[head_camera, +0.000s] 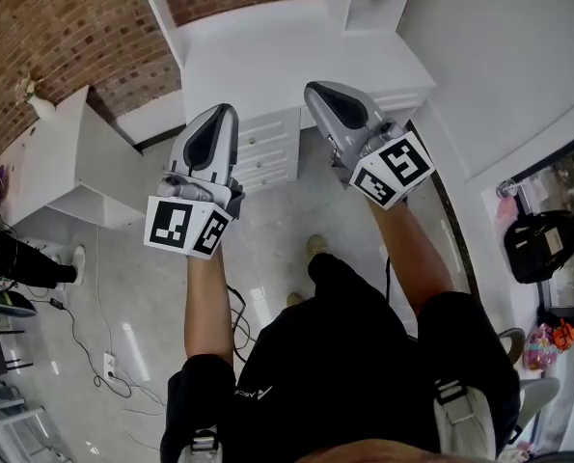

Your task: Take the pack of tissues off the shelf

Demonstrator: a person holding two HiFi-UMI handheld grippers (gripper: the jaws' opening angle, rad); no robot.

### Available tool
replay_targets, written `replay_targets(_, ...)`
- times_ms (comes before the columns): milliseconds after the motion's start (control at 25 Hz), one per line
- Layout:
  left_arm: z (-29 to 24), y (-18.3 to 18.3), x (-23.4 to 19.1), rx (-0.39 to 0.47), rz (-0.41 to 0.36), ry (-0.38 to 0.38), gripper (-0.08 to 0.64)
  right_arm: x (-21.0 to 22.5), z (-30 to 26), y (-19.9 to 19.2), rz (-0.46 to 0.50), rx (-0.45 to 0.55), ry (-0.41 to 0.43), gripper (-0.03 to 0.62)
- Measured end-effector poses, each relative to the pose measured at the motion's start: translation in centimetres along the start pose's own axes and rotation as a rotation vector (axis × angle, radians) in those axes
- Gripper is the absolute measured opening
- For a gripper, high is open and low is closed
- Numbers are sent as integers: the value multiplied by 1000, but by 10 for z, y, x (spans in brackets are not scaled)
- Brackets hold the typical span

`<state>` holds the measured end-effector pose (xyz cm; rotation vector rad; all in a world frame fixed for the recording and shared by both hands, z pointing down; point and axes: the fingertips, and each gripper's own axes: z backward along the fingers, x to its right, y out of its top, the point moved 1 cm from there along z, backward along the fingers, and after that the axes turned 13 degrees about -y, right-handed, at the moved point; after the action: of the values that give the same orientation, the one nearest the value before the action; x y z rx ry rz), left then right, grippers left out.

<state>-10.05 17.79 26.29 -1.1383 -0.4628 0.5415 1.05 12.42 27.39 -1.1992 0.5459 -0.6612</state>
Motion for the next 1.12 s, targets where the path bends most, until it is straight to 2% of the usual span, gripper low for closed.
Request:
replay_targets(160, -11, -8, -31, -5, -7, 14, -2, 14, -30, -6, 15, 12, 3, 2)
replay_targets(360, -46, -22, -78, -27, -35, 19, -2, 53, -85, -16, 12, 42, 0, 2)
replay_targets(720, -165, -52, -176, -23, -61, 13, -2, 171, -199, -31, 33, 64, -20, 3)
replay_targets(920, -230, -75, -234, -21, -56, 44, -2, 238, -263, -41, 53, 42, -17, 3)
replay_targets(1120, -274, -90, -273, -37, -59, 62, -2, 286, -315, -48, 45, 20, -40, 3)
